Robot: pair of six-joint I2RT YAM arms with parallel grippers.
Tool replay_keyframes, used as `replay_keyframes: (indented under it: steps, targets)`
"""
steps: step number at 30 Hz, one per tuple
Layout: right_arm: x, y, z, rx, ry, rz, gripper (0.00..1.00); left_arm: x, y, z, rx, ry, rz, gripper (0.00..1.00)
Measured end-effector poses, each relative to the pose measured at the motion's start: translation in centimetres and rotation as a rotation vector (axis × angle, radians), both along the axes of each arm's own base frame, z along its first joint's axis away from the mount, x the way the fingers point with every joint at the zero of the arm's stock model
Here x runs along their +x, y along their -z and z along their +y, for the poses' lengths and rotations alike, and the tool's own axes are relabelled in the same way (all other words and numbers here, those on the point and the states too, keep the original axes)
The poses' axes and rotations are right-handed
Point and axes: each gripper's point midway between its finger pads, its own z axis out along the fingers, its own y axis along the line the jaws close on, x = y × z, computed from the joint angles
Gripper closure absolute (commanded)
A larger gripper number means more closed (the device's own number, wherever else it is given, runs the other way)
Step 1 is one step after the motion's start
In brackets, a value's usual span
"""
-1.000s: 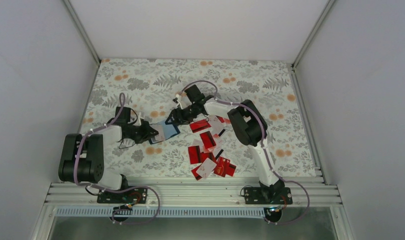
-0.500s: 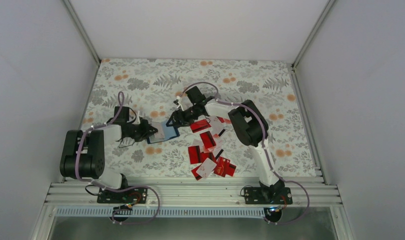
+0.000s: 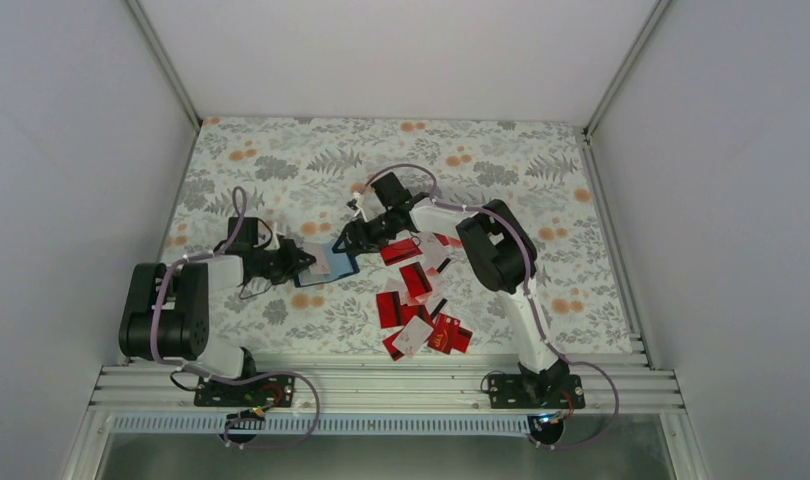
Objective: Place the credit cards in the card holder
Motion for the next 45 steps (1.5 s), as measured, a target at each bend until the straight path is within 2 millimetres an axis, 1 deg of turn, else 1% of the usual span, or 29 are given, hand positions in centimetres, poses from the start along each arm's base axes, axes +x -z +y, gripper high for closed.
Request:
replay_keyframes:
  steps: [8,13,19,31,33,35,38,40,42,45]
  targets:
    - [-0.3,0.1,0.0,-0.002,0.003,0.017,0.36,-0.3,-0.1,0.1,-0.009,-0.035,-0.009,0.98]
    - [-0.4,0.2,0.1,0.004,0.012,0.041,0.37,-0.6,-0.1,-0.1,-0.003,-0.037,-0.017,0.98]
    - [-0.6,0.2,0.1,0.013,0.018,0.065,0.37,-1.4,-0.2,-0.3,0.026,-0.052,-0.032,0.98]
    - [-0.7,0.4,0.0,0.006,0.039,0.085,0.39,-1.9,-0.2,-0.8,0.052,-0.08,-0.046,0.98]
    - [-0.9,0.4,-0.1,0.002,0.041,0.084,0.39,-1.7,-0.4,-0.5,0.087,-0.073,-0.033,0.98]
    - [-0.9,0.4,-0.1,-0.001,0.041,0.078,0.39,-1.2,-1.2,-0.3,0.127,-0.055,-0.034,0.98]
    - [-0.9,0.4,-0.1,-0.008,0.04,0.067,0.39,-0.3,-2.9,0.0,0.188,-0.015,-0.063,0.98]
    - [-0.9,0.4,-0.1,-0.011,0.036,0.056,0.38,-0.3,-3.8,0.2,0.218,0.015,-0.081,0.98]
    - [-0.9,0.3,-0.1,-0.017,0.032,0.05,0.38,-0.8,-3.9,0.3,0.236,0.041,-0.078,0.98]
    - [-0.9,0.2,-0.2,-0.031,0.026,0.042,0.38,-1.8,-3.3,0.3,0.254,0.073,-0.033,0.98]
